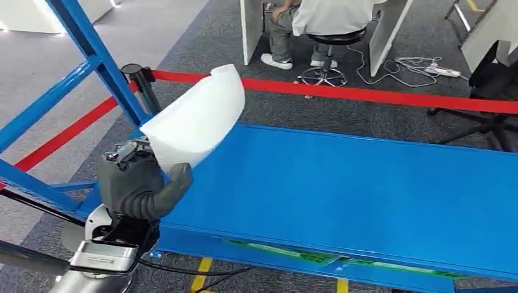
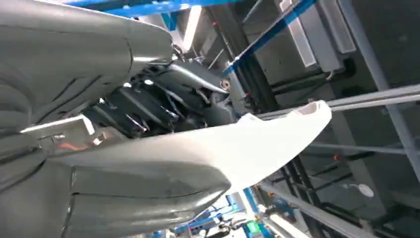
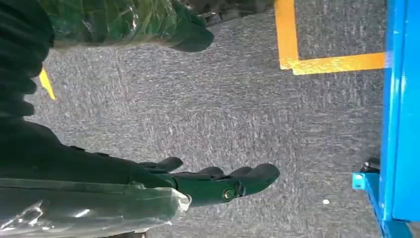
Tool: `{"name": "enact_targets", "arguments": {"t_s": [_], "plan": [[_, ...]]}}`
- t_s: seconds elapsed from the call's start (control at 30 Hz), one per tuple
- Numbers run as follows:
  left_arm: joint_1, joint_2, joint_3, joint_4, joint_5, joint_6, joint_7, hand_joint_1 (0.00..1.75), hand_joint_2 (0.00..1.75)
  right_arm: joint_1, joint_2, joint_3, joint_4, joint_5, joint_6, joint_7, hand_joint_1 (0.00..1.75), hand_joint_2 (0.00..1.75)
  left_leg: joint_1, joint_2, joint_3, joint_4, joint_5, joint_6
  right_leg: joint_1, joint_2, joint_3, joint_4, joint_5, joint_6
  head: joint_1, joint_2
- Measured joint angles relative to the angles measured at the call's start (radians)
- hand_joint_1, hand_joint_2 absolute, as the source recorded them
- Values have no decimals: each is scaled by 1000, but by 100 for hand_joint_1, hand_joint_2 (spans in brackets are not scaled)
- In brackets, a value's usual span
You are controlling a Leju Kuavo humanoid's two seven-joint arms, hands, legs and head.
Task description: Take the parts from the cabinet and place them on the table.
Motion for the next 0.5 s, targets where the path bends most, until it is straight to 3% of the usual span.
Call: {"name": "enact_targets", "arguments": {"t_s": [0.03, 0.07, 0.1, 0.13, 0.2, 0.23, 0.3, 0.4, 0.47, 0.5], "plan": [[5, 1, 1, 0, 0, 0, 0, 175, 175, 1, 0, -2, -1, 0, 0, 0, 0, 175, 0, 1, 0, 0, -1, 0, -1, 0, -37, 77, -32, 4, -3, 0], [8, 2, 1, 0, 0, 0, 0, 175, 175, 2, 0, -3, -1, 0, 0, 0, 0, 175, 0, 1, -1, 1, -2, -1, -1, 0, -61, 124, -43, 7, -2, 0], [10, 2, 0, 0, 0, 0, 0, 175, 175, 5, 0, -4, -1, -3, 0, 0, 0, 175, 1, 1, -1, 2, -2, -4, -2, -1, -59, 119, -28, 9, 0, 0], [12, 2, 1, 0, -2, 0, 0, 175, 175, 5, -1, -5, -1, -5, -1, 0, 0, 175, 3, 0, 0, 3, -4, -8, -4, -2, -37, 73, 6, 12, -3, 0], [12, 2, 1, 0, -5, 0, 0, 175, 175, 2, -3, -9, -4, -1, -8, 0, 0, 175, 11, -2, 0, 17, -13, -24, -10, -5, 55, -102, 92, 18, -2, 0], [13, 2, 1, 0, -9, 0, 0, 175, 175, -2, -2, -9, -4, 5, -13, 7, 0, 175, 10, -2, -1, 26, -19, -36, -8, -1, 79, -145, 71, 19, -1, 0], [12, 3, 2, -2, -11, 1, -1, 175, 175, -2, 0, -9, -2, 20, -18, 21, 0, 175, 4, -3, -7, 38, -22, -48, -6, 7, 85, -142, 78, -15, -3, 0], [11, 2, 0, -3, -16, 1, -1, 175, 175, 1, 0, -10, -2, 38, -21, 38, 0, 175, 12, -3, -8, 40, -25, -59, -2, 7, 82, -137, 81, -36, -3, 0], [10, 2, 0, -3, -24, 4, -1, 175, 175, 1, 0, -10, -2, 42, -21, 43, 0, 175, 11, -1, -33, 106, -78, -63, -1, 6, 82, -138, 82, -46, -8, 0], [10, 2, 0, -3, -27, 7, -1, 175, 175, 1, 0, -10, -2, 45, -21, 49, 0, 175, 11, -1, -70, 191, -123, -64, 1, 5, 80, -138, 82, -49, -8, 0]]}}
